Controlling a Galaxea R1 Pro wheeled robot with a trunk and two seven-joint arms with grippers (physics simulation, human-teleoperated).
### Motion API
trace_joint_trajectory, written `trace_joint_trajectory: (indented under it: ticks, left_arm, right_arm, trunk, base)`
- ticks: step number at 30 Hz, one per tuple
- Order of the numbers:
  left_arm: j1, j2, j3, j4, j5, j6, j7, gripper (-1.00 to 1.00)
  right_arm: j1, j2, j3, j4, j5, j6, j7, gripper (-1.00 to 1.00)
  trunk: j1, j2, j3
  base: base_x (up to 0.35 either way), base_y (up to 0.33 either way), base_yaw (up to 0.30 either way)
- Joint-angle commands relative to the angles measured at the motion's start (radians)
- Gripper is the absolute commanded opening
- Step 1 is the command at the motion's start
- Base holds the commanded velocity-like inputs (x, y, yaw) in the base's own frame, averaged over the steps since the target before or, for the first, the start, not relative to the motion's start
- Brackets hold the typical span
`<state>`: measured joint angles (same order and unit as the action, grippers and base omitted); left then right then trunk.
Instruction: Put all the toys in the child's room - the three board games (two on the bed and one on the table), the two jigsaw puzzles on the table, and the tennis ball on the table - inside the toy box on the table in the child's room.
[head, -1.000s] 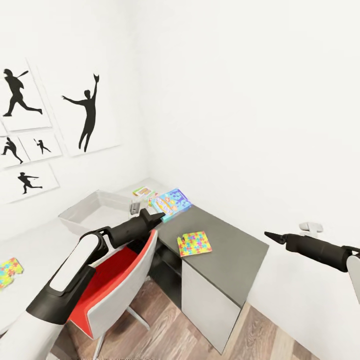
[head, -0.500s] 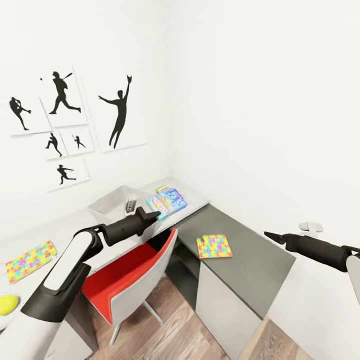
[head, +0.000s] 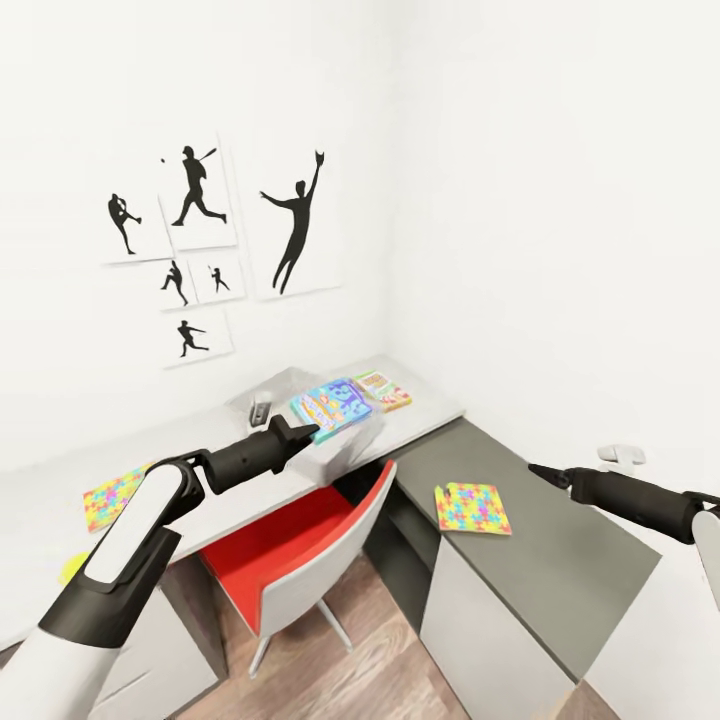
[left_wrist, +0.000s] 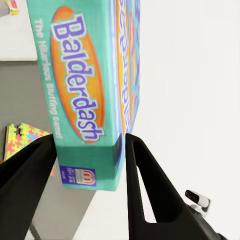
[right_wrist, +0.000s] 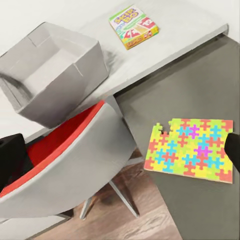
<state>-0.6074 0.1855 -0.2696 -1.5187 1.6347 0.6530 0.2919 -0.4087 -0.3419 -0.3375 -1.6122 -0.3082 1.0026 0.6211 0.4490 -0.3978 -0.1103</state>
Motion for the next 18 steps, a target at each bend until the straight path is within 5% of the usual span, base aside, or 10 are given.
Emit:
trace_joint_trajectory:
  ticks: [1, 11, 18]
  left_arm:
    - [0.002, 0.000, -0.001, -0.001, 0.014, -0.002, 0.009, -1.00]
    - [0.014, 0.000, 0.001, -0.001, 0.014, -0.006, 0.007, -1.00]
    - [0.015, 0.000, 0.001, -0.001, 0.014, -0.008, 0.008, -1.00]
  right_arm:
    - [-0.001, 0.000, -0.002, -0.001, 0.004, 0.005, 0.007, 1.00]
    - [-0.001, 0.000, -0.004, -0.001, 0.004, 0.005, 0.007, 1.00]
    - [-0.001, 0.000, -0.004, -0.001, 0.004, 0.005, 0.006, 1.00]
  trunk:
    - [0.001, -0.002, -0.002]
    - [0.001, -0.002, -0.002]
    - [0.001, -0.002, -0.002]
  base:
    - [0.222, 0.000, 0.293]
    - [0.293, 0.000, 0.293]
    - [0.126, 0.000, 0.293]
